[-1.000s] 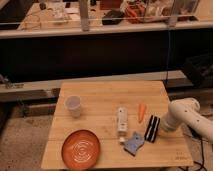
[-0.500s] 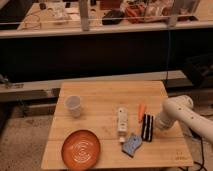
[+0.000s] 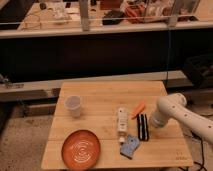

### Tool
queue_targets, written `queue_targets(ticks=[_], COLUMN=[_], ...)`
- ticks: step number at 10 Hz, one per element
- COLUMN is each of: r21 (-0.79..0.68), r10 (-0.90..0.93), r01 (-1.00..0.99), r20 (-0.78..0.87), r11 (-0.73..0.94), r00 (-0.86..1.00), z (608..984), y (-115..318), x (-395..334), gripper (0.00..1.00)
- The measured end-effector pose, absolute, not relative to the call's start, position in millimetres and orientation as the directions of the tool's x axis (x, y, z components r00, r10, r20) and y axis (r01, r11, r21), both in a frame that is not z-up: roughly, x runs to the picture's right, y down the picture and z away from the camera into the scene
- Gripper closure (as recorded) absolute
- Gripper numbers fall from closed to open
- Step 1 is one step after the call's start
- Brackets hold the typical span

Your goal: Push the eraser across the table

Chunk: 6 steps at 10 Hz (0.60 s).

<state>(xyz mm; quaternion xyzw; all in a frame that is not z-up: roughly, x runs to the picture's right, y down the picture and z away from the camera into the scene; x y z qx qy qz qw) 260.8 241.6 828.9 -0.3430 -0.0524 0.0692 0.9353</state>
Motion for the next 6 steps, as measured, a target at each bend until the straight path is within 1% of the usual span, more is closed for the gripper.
queue_targets(ticks=[2,6], r21=[-0.656,-0.645], r10=[0.155,0.142], r01=[-0.064,-0.019], r20=[0.082,0.140], r11=[0.752,0.764], r00=[0.985,0.980], z=[834.5,833.1], y=[241.5,236.2], x=[250.0,237.4], gripper=[1.00,1.00])
